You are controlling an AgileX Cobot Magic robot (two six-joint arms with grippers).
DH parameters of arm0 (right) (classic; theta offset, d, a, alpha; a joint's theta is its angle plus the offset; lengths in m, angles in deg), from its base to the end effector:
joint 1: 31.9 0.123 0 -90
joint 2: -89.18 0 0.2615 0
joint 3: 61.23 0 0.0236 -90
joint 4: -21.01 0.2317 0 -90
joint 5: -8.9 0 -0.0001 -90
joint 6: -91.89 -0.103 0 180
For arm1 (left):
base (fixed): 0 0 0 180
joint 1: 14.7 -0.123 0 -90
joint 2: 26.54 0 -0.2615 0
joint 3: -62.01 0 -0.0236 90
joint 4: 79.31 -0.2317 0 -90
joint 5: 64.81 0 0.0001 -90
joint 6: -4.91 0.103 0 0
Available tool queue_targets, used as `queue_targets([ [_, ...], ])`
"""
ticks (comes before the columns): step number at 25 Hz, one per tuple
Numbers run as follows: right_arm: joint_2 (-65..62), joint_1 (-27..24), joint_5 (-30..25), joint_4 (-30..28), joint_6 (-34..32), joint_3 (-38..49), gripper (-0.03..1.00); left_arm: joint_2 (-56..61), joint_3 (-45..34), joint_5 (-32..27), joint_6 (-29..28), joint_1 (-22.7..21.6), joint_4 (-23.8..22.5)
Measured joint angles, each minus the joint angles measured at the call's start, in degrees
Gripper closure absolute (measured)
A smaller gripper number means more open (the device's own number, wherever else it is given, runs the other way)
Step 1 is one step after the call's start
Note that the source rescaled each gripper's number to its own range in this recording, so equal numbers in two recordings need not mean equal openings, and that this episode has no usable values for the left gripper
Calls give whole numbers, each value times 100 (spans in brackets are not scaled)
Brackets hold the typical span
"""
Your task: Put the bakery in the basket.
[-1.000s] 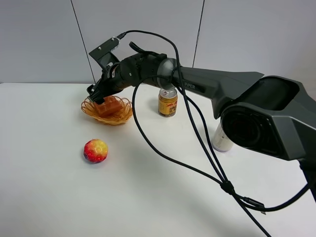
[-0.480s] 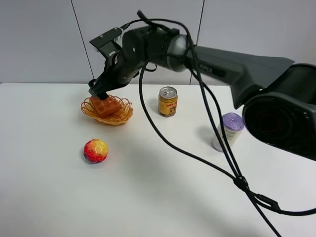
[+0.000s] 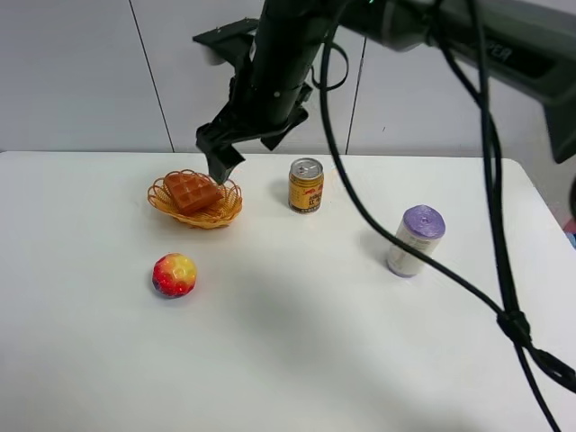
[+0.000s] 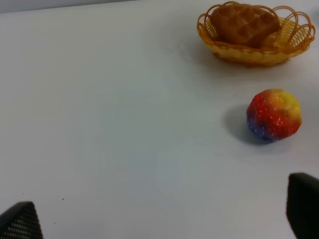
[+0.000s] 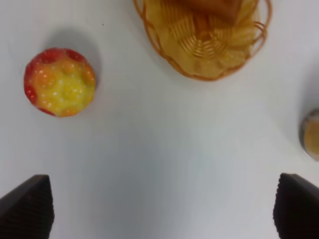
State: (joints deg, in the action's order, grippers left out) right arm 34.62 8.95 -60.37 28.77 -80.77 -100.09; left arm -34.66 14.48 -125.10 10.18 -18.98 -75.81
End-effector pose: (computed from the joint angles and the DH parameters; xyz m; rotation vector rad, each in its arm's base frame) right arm 0.3118 0.2869 0.2803 -1.0989 2.5277 0.3509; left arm 0.0120 -0.0046 0.2651 0.0204 2.0221 0.0327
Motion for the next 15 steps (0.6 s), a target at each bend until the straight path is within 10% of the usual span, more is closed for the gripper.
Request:
queue_targets([
  [15,-2818,-2910,-2,-556,-331,3222,5,0,0,0,0,0,0],
])
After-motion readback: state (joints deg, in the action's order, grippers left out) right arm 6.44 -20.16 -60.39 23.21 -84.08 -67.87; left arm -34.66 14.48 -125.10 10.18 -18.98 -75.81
